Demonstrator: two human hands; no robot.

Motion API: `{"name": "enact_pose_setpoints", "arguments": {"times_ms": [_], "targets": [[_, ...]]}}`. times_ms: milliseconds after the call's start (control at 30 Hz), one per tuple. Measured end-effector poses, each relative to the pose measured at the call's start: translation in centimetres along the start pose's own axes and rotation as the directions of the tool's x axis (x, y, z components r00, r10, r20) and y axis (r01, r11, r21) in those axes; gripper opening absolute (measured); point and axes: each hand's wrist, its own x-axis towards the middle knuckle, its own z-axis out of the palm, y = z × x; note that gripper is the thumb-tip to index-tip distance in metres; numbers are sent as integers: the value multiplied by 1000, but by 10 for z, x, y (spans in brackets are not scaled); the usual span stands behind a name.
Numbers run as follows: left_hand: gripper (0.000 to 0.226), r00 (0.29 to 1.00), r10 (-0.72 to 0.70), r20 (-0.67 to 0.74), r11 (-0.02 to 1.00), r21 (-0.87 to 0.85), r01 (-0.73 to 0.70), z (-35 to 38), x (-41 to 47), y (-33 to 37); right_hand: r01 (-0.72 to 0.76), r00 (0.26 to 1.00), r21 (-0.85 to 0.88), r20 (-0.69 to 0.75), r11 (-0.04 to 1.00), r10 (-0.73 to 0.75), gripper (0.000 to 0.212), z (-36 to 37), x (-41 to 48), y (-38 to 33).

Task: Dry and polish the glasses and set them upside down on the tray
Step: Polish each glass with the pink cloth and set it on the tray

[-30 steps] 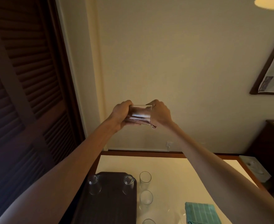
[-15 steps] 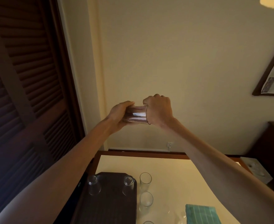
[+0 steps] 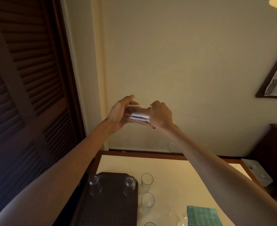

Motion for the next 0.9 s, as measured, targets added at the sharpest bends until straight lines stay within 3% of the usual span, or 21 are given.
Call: {"name": "enact_pose_setpoints", "arguments": {"times_ms": [67,167,233,300,367,400,433,467,533,600,667,700,767,833,867,900], "targets": [[35,996,-86,19,996,4,86,-1,0,1,138,972,-209,-162,968,-173,40,-8,-6,-9],[38,995,-22,-93,997,67,28,2,2,-1,181,955,-240,-188,954,-228,38,-8,-7,-12],[40,984,105,-143,987,135,-86,3,2,-2,100,980,-102,-163,990,-115,44,-1,-5,-8],[38,951,262,-164,952,203,-227,4,2,-2,-39,999,167,-2,985,40,34,6,-5,-8],[34,911,382,-155,905,263,-335,5,-1,-4,-191,967,469,240,862,83,25,16,-5,-10],[32,900,410,-146,893,265,-364,5,-3,-5,-235,951,541,301,807,75,30,20,-4,-9],[31,903,408,-135,898,238,-370,4,-4,-6,-220,953,533,297,817,62,30,19,-3,-10],[30,920,373,-116,918,190,-348,2,-4,-7,-168,969,459,238,872,62,22,18,-2,-11],[33,976,212,-54,975,77,-208,-4,-1,-6,-34,999,149,-15,988,36,11,6,-9,-12],[35,999,38,20,998,47,-39,-9,3,-6,102,970,-125,-209,987,-126,19,-5,-16,-18],[37,1000,-9,9,996,91,8,-10,6,-10,188,946,-281,-206,941,-250,20,-10,-20,-24],[37,1000,12,-28,994,107,-9,-9,7,-12,179,951,-293,-193,939,-241,21,-9,-21,-25],[36,985,131,-115,982,152,-113,-7,7,-13,126,965,-200,-201,972,-167,27,-5,-18,-21],[39,942,305,-141,929,263,-262,-5,5,-10,0,986,95,-165,995,16,31,6,-12,-17],[37,910,393,-133,886,321,-336,-5,3,-9,-86,995,298,-23,951,97,28,13,-11,-17],[34,873,474,-115,835,373,-405,-4,1,-8,-203,976,510,178,836,129,25,20,-12,-20]]}}
